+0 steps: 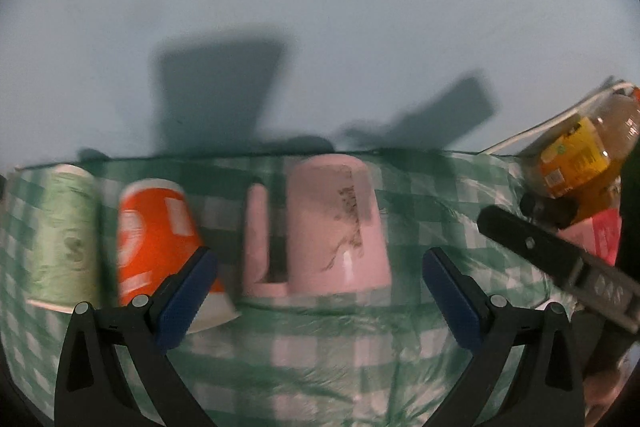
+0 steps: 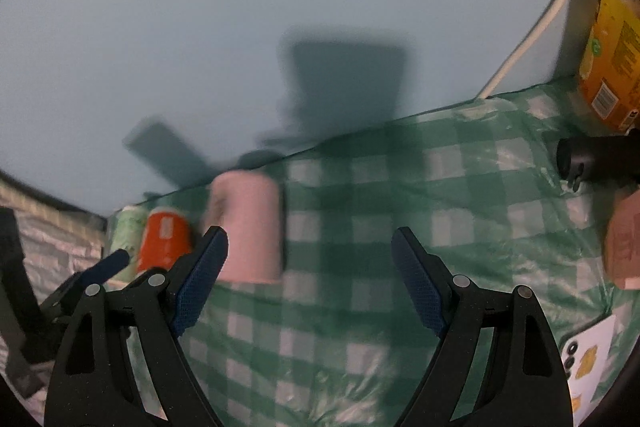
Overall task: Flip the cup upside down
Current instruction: 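Move the right tool toward the pink mug and lower over its body, then close the right gripper on the pink mug's body and lift it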
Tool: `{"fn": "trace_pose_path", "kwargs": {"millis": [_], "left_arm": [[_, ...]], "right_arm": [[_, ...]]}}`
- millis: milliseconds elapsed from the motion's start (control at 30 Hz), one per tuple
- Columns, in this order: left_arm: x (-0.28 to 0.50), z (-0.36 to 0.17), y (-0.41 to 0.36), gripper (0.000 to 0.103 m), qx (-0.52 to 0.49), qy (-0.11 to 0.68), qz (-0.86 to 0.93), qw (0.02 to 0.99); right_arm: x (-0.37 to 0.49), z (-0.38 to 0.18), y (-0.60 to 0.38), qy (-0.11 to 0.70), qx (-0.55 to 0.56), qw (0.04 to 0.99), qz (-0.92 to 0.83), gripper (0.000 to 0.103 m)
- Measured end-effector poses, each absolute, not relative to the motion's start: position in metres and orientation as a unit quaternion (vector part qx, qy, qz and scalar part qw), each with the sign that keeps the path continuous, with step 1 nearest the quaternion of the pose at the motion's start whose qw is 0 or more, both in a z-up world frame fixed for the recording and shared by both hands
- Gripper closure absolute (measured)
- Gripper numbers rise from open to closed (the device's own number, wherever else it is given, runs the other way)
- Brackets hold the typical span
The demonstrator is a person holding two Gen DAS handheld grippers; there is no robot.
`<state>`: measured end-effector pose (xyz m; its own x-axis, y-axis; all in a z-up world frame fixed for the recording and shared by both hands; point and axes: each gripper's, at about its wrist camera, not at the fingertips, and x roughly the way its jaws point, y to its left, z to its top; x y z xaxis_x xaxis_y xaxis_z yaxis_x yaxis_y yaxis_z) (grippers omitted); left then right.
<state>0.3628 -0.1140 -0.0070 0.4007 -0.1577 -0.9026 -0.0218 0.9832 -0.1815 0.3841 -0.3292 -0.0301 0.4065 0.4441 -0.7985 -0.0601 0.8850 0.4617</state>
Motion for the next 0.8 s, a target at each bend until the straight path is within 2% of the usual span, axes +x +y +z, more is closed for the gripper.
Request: {"fn": "trace_pose_path", "kwargs": {"millis": [400,667,800], "left_arm": [[0.402,-0.035,-0.133,0.005,-0.063,0.571,-0.041,0.817],[0.424,-0.063,-0.142,0.028,-0.054,0.607,-0.027,0.792],[0.431,-0.068,-0.140,0.029,-0.051,0.612,-0.033,0.789]], "right_arm": [[0.413,-0.053,-0.350,0.540,0.203,0.807,0.124,0.019],[0.418,-0.058,-0.356,0.540,0.206,0.807,0.118,0.019],[0.417,-0.062,-0.353,0.542,0.203,0.806,0.123,0.019]]}}
